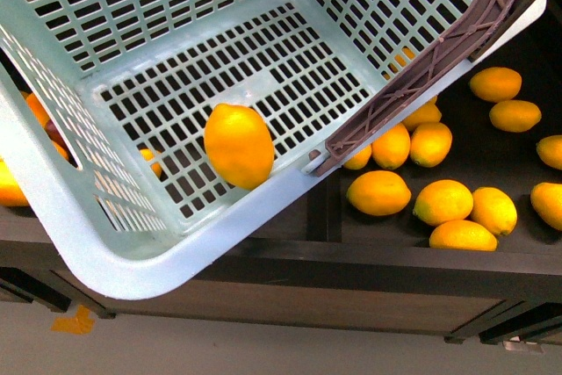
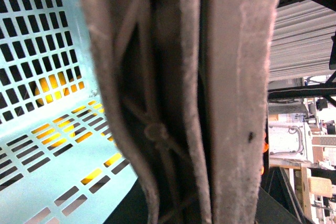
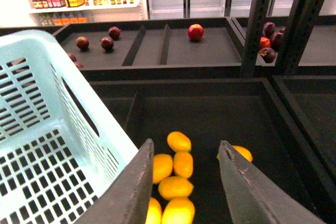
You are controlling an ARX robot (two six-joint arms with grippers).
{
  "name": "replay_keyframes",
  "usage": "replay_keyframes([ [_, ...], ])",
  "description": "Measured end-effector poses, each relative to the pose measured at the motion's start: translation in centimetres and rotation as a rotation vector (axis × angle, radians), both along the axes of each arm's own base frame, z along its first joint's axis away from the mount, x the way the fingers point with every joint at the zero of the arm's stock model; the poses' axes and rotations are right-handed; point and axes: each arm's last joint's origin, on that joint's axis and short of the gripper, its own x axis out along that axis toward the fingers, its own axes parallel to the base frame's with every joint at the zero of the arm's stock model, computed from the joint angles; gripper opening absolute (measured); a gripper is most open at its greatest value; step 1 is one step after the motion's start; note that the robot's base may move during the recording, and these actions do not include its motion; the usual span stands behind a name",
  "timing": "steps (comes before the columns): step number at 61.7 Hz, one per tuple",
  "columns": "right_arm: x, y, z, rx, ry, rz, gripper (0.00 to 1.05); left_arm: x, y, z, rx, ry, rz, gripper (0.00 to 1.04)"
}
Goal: Pick lemon and mango into basket
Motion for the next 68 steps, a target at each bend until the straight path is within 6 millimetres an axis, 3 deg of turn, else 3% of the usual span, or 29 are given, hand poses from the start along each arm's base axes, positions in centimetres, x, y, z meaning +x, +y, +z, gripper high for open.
replay_keyframes([
  [4,-1.4,-0.4,-0.8,-0.009,0.005,0.001,0.14,0.0,0.0,0.0,-0.003,0.002,-0.002,0.17],
  [9,-2.3,-0.7,-1.2,-0.017,0.003,0.003,0.02,0.0,0.0,0.0,-0.002,0.001,-0.002,0.17],
  [31,-6.2,-2.4,-2.8,-0.022,0.003,-0.002,0.02,0.0,0.0,0.0,-0.001,0.001,0.001,0.17],
  [43,-6.5,-2.4,-2.9,-0.023,-0.004,-0.002,0.44,0.0,0.0,0.0,-0.004,0.003,-0.005,0.17],
  [62,-6.5,-2.4,-2.9,-0.023,-0.005,-0.002,0.95,0.0,0.0,0.0,-0.003,0.002,-0.002,0.17],
  [68,-6.5,-2.5,-2.9,-0.023,-0.004,-0.008,0.96,-0.1,-0.1,0.0,-0.002,0.001,-0.007,0.17],
])
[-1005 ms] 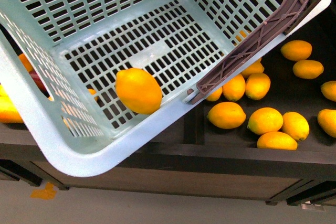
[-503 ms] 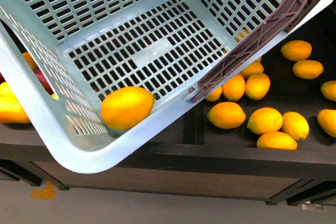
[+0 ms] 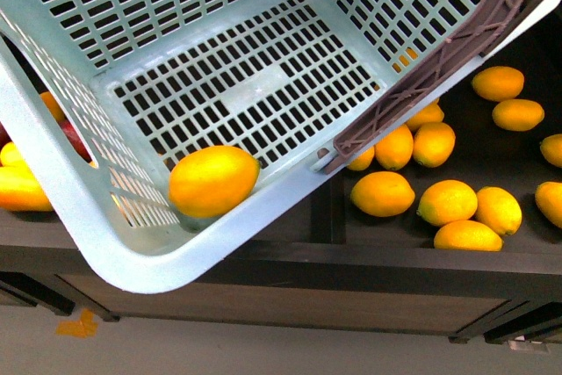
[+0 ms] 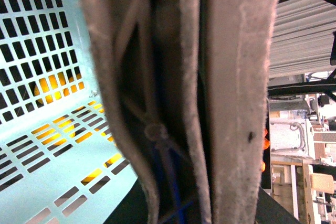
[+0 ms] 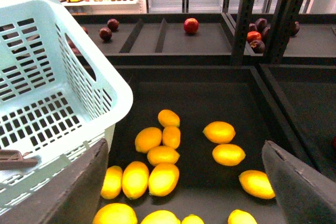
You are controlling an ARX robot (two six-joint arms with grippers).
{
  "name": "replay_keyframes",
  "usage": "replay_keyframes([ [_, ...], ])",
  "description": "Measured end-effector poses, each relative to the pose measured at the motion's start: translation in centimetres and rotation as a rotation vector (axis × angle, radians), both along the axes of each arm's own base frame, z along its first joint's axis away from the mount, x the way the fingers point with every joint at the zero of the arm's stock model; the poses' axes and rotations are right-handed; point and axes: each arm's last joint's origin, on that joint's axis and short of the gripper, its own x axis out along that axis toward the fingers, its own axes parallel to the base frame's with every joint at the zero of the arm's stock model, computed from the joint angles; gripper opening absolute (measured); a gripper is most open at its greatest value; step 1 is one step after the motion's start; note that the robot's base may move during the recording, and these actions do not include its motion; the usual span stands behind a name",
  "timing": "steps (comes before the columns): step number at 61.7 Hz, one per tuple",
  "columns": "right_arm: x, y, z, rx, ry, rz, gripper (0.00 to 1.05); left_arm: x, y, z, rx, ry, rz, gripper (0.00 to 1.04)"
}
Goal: Pick lemon and mango into basket
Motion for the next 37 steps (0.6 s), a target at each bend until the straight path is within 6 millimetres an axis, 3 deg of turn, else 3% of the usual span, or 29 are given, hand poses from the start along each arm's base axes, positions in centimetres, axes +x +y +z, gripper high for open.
replay_keyframes([
  [37,-0.08,0.01,-0.01,0.0,-0.002,0.004,0.96,0.11,0.17,0.04,0.001,-0.002,0.012,0.17],
])
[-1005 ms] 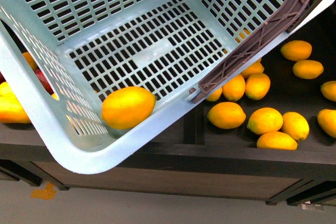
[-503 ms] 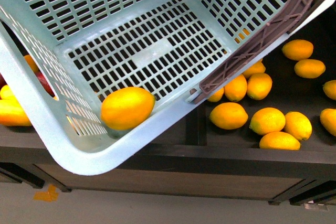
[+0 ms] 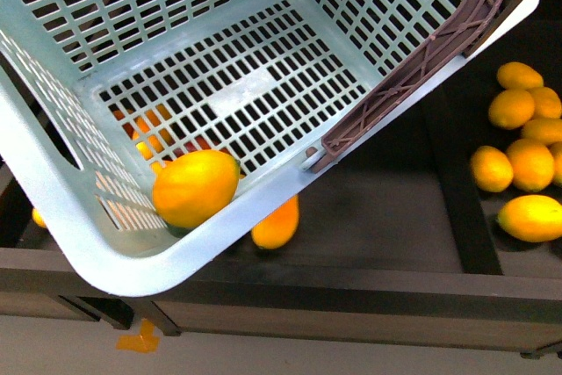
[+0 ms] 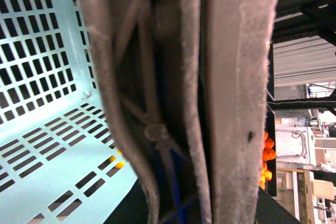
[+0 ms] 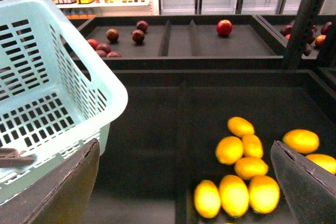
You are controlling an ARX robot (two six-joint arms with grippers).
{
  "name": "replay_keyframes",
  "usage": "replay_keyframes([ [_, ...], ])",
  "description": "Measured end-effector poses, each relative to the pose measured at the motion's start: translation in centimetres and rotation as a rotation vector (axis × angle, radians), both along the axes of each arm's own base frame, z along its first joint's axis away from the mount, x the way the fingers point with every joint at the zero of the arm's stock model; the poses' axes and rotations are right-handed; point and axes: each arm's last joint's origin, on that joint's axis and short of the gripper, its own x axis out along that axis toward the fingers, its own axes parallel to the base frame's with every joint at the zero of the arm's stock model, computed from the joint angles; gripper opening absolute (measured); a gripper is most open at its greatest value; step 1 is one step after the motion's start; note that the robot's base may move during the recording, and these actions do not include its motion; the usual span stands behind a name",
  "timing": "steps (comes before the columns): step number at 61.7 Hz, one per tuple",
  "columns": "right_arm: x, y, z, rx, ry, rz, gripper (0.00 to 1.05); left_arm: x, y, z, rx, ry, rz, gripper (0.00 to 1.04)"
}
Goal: Pick lemon and mango into basket
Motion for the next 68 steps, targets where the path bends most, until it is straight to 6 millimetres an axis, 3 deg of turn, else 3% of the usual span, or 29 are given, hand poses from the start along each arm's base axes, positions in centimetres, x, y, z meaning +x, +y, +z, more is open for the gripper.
replay_keyframes([
  [68,-0.02,0.04,-0.13,-0.001,0.006,0.006,0.96,0.39,0.61,0.08,0.013,-0.013,0.034,0.17],
])
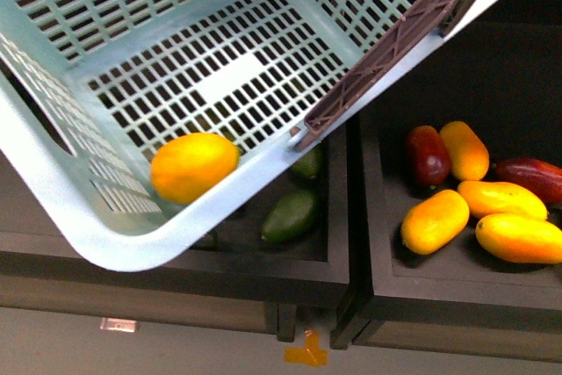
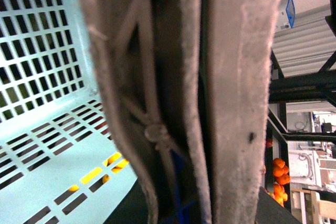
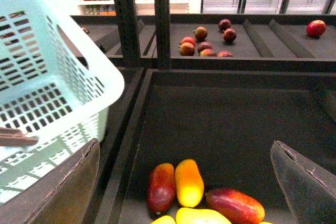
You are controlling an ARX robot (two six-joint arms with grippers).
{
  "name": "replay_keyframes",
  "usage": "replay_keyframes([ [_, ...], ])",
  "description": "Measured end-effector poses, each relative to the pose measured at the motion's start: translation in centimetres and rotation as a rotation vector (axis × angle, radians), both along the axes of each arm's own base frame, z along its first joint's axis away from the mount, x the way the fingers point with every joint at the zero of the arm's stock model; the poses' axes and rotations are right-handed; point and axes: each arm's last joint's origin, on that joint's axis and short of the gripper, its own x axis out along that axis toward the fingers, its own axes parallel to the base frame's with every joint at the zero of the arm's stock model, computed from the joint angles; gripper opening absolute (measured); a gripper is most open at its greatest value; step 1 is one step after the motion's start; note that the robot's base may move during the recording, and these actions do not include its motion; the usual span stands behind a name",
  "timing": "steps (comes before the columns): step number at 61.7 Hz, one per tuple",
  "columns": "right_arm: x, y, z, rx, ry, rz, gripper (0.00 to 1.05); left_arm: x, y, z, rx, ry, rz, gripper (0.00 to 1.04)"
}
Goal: Pick lemon and mango into basket
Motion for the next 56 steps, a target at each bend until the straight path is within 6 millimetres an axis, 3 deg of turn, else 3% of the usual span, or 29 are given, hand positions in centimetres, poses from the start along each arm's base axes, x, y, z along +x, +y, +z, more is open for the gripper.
replay_keyframes([
  [4,0.2,-0.1,-0.2,0.029,0.038,-0.023,0.96,0.0,0.0,0.1,0.012,-0.011,-0.004,0.17],
  [13,3.2,-2.4,0.3,0.373,0.531,-0.331,0.96,-0.2,-0.3,0.0,-0.012,0.008,-0.028,0.17],
  [17,5.1,-4.6,-1.2,0.579,0.706,-0.492,0.96,-0.4,-0.5,0.0,-0.015,0.01,-0.041,0.17],
  [24,11.5,-8.2,-4.0,0.728,0.729,-0.662,0.96,-0.5,-0.7,0.0,-0.016,0.01,-0.054,0.17],
  [33,16.6,-9.3,-7.3,0.804,0.784,-0.722,0.96,-0.5,-0.7,0.0,-0.021,0.014,-0.054,0.17],
  [45,21.7,-9.4,-10.8,0.902,0.823,-0.782,0.96,-0.4,-0.5,0.0,-0.011,0.007,-0.031,0.17],
  [56,24.7,-9.5,-12.8,0.949,0.82,-0.811,0.96,-0.4,-0.6,0.0,-0.017,0.011,-0.044,0.17],
])
